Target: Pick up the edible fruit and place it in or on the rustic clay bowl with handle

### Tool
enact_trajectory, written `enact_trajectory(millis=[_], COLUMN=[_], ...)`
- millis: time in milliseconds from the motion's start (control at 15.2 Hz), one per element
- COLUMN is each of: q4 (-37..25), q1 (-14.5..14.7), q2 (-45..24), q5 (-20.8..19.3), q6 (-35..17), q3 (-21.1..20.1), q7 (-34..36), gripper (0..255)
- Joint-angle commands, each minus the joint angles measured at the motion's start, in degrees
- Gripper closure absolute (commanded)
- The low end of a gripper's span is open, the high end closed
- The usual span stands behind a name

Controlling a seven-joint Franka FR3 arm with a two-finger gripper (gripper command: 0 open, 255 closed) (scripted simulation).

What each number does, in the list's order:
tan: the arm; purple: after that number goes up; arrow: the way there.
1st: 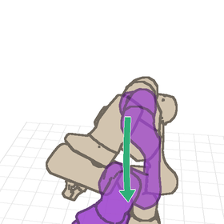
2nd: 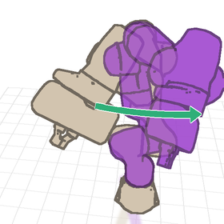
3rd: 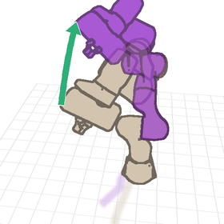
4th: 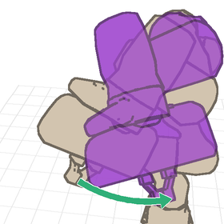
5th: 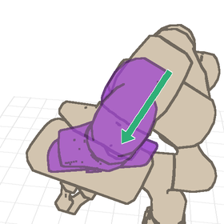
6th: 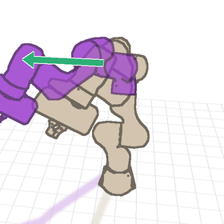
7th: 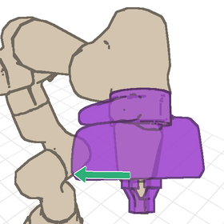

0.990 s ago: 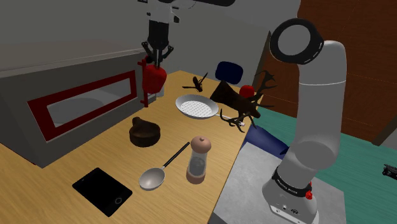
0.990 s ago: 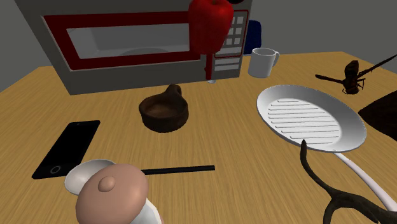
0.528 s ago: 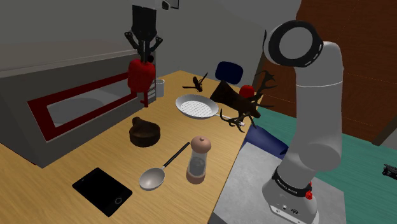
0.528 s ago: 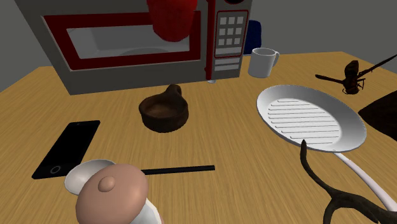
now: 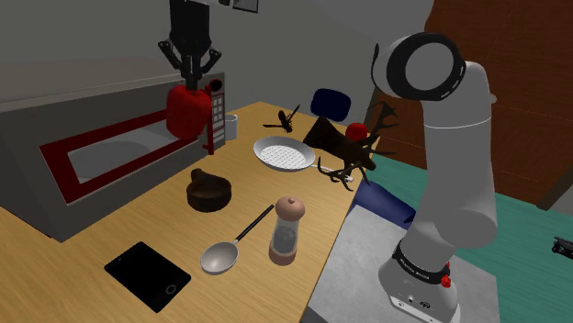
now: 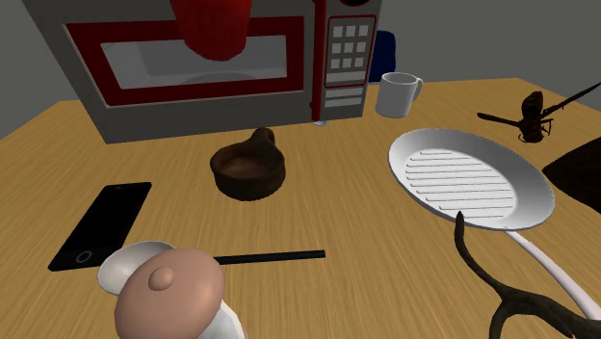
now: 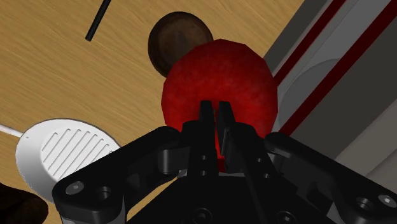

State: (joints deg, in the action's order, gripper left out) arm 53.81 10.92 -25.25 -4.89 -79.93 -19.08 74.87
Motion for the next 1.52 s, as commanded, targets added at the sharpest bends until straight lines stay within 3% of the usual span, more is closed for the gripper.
enact_trajectory(millis=[0,594,1452], q4=[4.0,17.2,30.0], q1=[-0.7,-2.4,-3.5], q2=[1.6,5.6,7.4], q5=[0.5,1.8,2.4], q6=[-2.5,-11.8,-22.7], q3=[-0.1,0.0,0.1], q7=[-0.1,-0.7,-1.2], gripper=[255,255,255])
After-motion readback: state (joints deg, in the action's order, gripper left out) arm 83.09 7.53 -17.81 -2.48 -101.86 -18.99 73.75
